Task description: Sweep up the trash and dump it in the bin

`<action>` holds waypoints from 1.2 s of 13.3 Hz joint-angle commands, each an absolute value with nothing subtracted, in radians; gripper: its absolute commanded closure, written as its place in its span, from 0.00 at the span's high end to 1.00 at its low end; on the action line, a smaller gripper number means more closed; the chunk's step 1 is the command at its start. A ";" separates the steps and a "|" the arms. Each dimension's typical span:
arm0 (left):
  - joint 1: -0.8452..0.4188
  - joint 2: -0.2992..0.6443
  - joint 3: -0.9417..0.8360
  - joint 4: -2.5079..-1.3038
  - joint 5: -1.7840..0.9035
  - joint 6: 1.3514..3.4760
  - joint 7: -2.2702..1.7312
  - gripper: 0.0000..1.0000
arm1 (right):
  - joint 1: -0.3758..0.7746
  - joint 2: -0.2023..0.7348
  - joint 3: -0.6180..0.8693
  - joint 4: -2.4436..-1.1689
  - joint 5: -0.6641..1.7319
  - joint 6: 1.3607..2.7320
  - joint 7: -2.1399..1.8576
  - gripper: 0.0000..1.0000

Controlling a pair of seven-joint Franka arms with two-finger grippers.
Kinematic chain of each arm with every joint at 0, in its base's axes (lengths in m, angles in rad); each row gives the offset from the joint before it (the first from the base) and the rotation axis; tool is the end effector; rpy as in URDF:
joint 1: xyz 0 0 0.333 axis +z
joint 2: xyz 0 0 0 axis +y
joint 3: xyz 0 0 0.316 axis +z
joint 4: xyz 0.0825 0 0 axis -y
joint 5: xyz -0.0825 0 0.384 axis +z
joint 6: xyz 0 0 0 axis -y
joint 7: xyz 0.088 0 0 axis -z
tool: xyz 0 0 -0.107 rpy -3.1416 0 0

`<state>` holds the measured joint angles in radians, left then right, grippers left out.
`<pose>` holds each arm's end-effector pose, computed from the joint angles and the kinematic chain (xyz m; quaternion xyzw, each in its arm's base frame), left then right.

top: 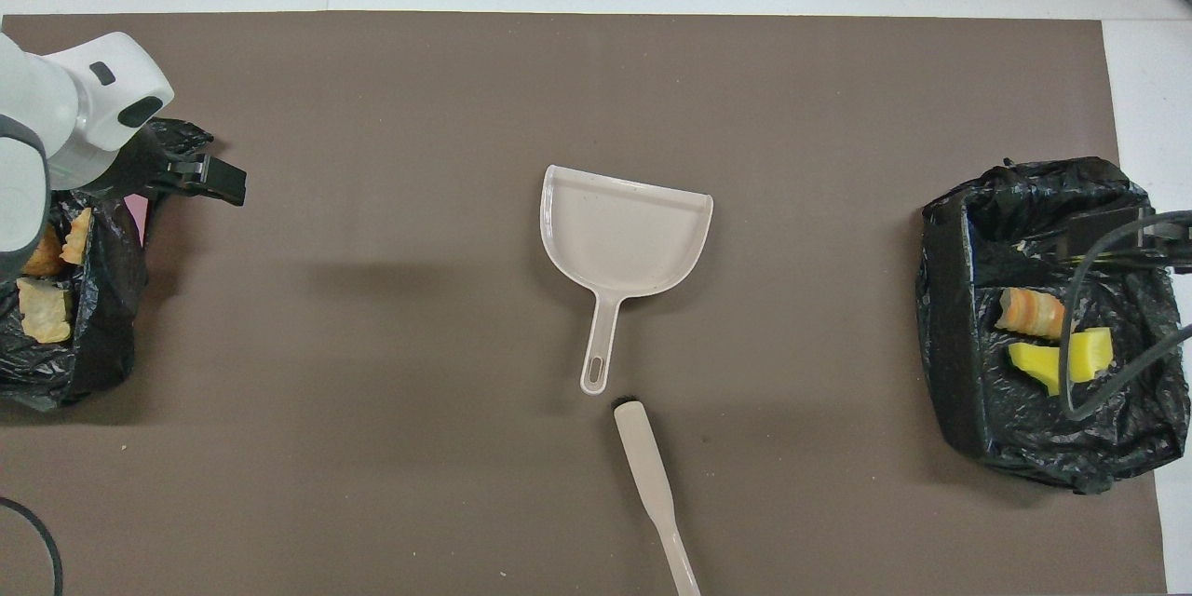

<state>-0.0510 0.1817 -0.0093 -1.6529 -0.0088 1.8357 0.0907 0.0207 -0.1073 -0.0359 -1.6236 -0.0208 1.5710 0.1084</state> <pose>0.6174 -0.0376 0.5015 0.9972 -0.0742 0.0006 0.0051 0.5207 -0.0113 0.6573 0.9977 -0.0620 0.0277 0.0072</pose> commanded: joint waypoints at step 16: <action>-0.017 0.014 -0.020 -1.555 -0.003 1.601 0.058 1.00 | 0.000 -0.130 -0.038 -1.655 0.006 1.583 0.060 1.00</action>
<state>-0.0260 0.0019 -0.0109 -1.5993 0.0058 1.6471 0.0761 0.0104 -0.1075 -0.0364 -1.6269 -0.0156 1.5710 0.0908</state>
